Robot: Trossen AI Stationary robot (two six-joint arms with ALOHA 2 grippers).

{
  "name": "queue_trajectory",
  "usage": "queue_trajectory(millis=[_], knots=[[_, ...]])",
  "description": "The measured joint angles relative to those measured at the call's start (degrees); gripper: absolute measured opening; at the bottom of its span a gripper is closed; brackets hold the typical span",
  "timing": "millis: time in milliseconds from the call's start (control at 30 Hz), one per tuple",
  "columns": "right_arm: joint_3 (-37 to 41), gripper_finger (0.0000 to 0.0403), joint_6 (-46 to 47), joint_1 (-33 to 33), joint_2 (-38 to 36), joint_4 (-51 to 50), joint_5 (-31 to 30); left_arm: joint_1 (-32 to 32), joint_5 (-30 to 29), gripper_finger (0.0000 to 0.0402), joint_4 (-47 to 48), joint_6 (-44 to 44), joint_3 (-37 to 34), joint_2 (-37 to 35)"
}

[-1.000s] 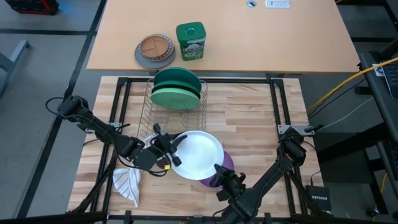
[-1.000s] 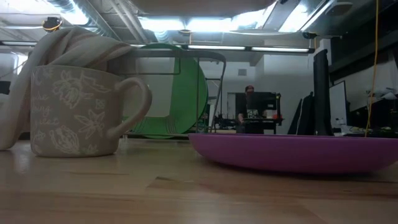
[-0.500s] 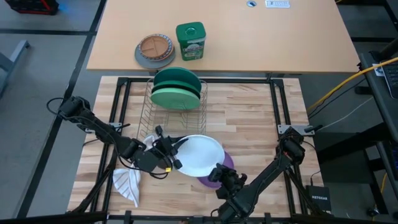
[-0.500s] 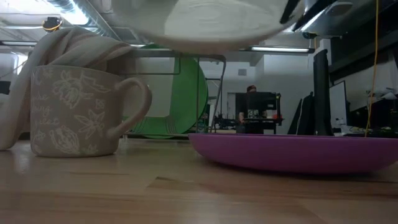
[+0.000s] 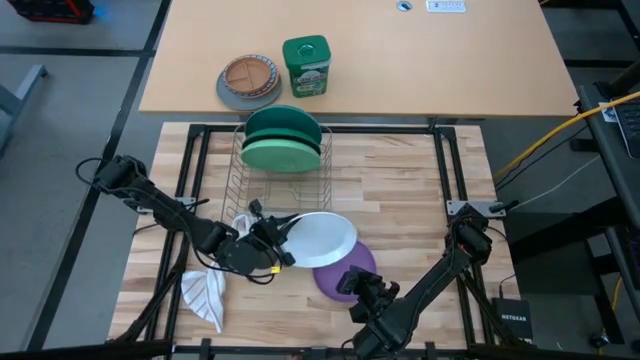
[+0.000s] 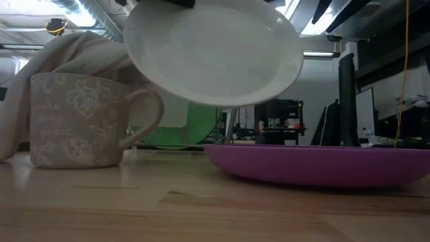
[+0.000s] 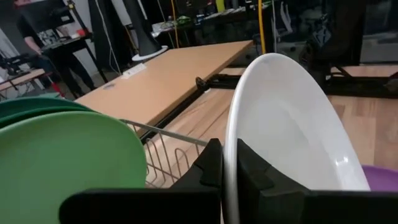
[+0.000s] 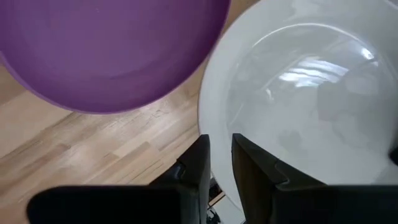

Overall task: Sort dishes
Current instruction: Put the white plate into the gray dish rack

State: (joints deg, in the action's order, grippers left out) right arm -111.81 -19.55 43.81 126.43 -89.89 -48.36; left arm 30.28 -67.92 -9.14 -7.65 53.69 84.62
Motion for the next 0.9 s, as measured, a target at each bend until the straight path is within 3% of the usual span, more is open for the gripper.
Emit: queue_trajectory(millis=[200,400,700,900], knots=[[0.1,0.0069,1.1,0.0,0.1,0.0,0.3,0.0,0.0,0.0001,-0.2,-0.7,0.0,0.0],[0.1,0.0069,11.7,0.0,0.1,-0.1,1.0,0.8,0.0,0.0001,-2.0,-0.9,0.1,-0.1],[0.1,0.0069,23.7,0.2,0.1,-0.1,18.8,1.7,0.2,0.0000,-13.6,9.6,0.2,-0.2],[0.1,0.0069,28.4,1.3,0.1,-0.2,26.2,0.8,-0.7,0.0000,-21.6,23.8,2.1,-0.2]])
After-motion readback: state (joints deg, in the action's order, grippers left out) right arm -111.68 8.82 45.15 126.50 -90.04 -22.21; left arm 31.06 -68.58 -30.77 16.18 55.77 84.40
